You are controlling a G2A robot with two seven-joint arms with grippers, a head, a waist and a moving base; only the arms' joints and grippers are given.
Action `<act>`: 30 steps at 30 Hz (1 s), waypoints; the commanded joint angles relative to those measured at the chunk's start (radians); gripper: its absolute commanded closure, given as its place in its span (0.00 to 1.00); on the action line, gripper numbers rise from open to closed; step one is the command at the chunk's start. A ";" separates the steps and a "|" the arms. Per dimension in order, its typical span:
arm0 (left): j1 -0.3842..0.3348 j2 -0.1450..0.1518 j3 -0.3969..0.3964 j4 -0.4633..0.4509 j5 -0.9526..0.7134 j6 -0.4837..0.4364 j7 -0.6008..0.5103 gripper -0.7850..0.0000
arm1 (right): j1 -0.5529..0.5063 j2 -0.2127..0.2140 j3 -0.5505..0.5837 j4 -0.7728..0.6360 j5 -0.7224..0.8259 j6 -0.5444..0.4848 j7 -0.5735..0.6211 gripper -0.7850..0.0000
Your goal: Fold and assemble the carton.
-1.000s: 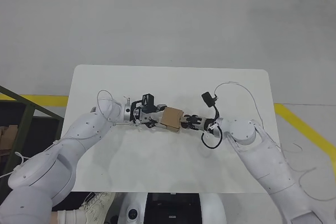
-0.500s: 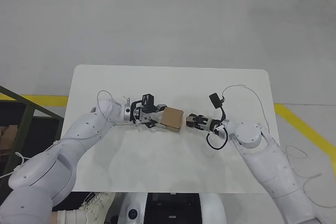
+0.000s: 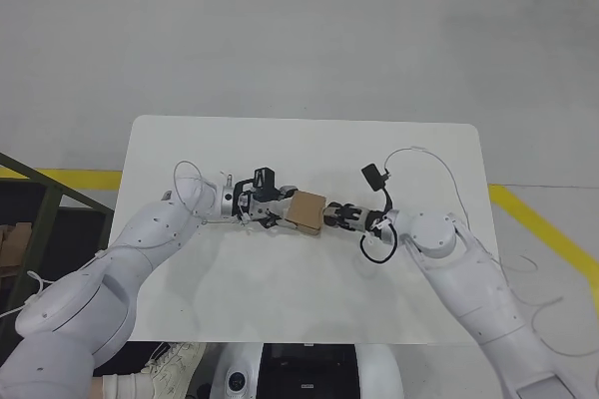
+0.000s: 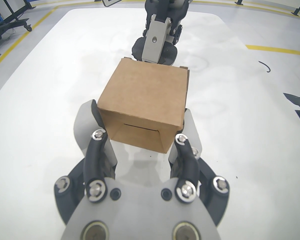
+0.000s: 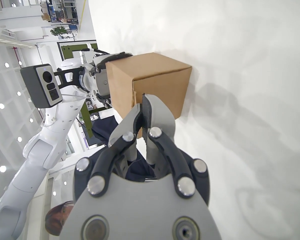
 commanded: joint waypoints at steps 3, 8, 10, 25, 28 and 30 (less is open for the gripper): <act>0.001 0.000 -0.001 0.000 -0.001 0.000 0.000 0.34 | 0.014 -0.006 -0.010 0.016 0.011 -0.004 -0.010 1.00; 0.002 0.002 -0.005 0.008 -0.002 0.005 0.005 0.33 | -0.027 0.005 0.031 -0.025 -0.004 -0.009 -0.050 1.00; 0.002 0.003 -0.007 0.008 -0.003 0.006 0.005 0.30 | -0.048 0.012 0.051 -0.051 -0.014 -0.004 -0.050 0.98; 0.023 0.039 -0.020 -0.030 -0.051 0.025 0.025 0.00 | -0.111 0.029 0.114 -0.128 -0.057 -0.134 -0.103 0.00; 0.033 0.068 -0.023 -0.061 -0.064 0.040 0.040 0.00 | -0.102 0.026 0.110 -0.112 -0.064 -0.177 -0.136 0.00; 0.043 0.094 -0.029 -0.086 -0.064 0.058 0.059 0.00 | -0.095 0.024 0.108 -0.102 -0.077 -0.205 -0.157 0.00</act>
